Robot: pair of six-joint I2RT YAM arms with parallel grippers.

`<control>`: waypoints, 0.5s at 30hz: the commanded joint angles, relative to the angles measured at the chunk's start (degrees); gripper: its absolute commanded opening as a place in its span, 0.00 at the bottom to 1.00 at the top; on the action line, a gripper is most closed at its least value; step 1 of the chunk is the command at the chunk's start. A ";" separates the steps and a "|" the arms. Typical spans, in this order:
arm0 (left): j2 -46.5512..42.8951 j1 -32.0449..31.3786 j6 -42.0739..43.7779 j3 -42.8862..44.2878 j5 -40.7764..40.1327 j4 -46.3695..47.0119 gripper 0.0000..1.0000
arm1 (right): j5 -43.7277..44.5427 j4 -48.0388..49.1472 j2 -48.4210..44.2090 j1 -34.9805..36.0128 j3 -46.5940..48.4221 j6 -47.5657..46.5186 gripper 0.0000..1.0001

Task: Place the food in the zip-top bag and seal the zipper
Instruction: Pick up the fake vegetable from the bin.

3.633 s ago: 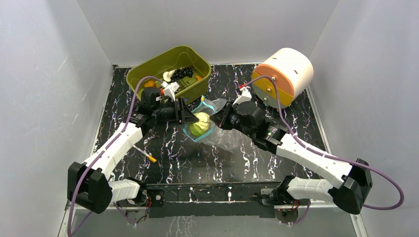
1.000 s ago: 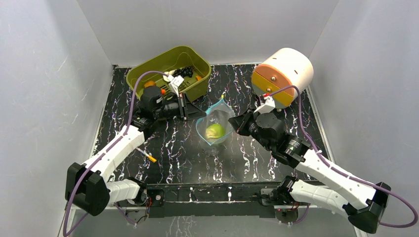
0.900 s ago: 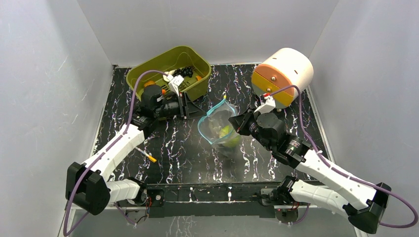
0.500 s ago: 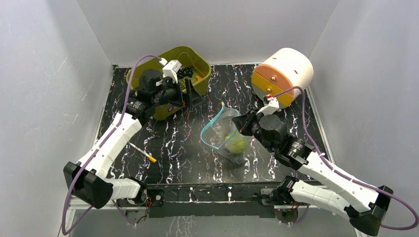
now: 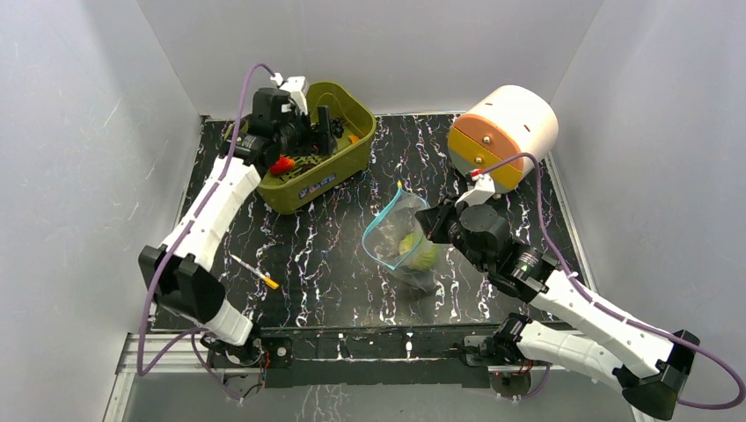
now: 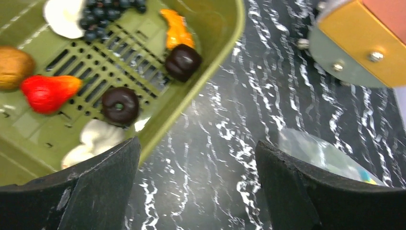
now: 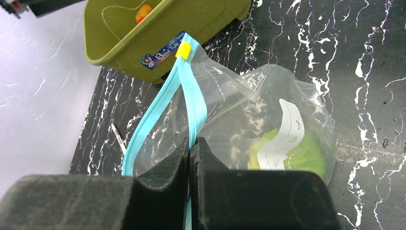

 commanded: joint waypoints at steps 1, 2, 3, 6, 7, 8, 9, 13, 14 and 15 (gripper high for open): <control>4.53 5.22 1.65 5.41 -1.97 -3.70 0.85 | -0.19 1.47 0.81 0.05 3.04 -1.79 0.00; 5.68 6.29 1.83 6.03 -2.21 -3.66 0.84 | -0.36 1.21 1.16 0.05 3.36 -1.72 0.00; 6.86 7.11 1.98 6.49 -2.51 -3.57 0.84 | -0.61 0.92 1.51 0.05 3.76 -1.77 0.00; 10.15 9.03 3.01 7.80 -3.60 -3.21 0.84 | -1.17 -0.32 2.65 0.05 5.31 -2.37 0.00; 11.33 9.30 4.01 8.39 -3.93 -3.03 0.85 | -1.32 -0.62 2.91 0.04 5.84 -2.85 0.00; 12.49 9.49 5.04 8.92 -4.30 -2.76 0.87 | -1.38 -1.03 3.20 0.05 6.29 -3.38 0.00; 13.78 9.53 6.12 9.42 -4.71 -2.35 0.90 | -1.23 -1.54 3.42 0.05 6.69 -3.90 0.00; 19.76 10.09 9.27 12.79 -4.83 -2.13 0.94 | 0.07 -2.91 4.09 0.05 7.83 -4.56 0.00; 21.01 10.18 9.67 13.39 -4.67 -1.83 0.95 | 0.35 -2.94 4.35 0.00 8.15 -4.57 0.00; 22.27 10.26 9.95 13.94 -4.15 -1.71 0.95 | 0.58 -3.09 4.61 0.04 8.50 -4.52 0.00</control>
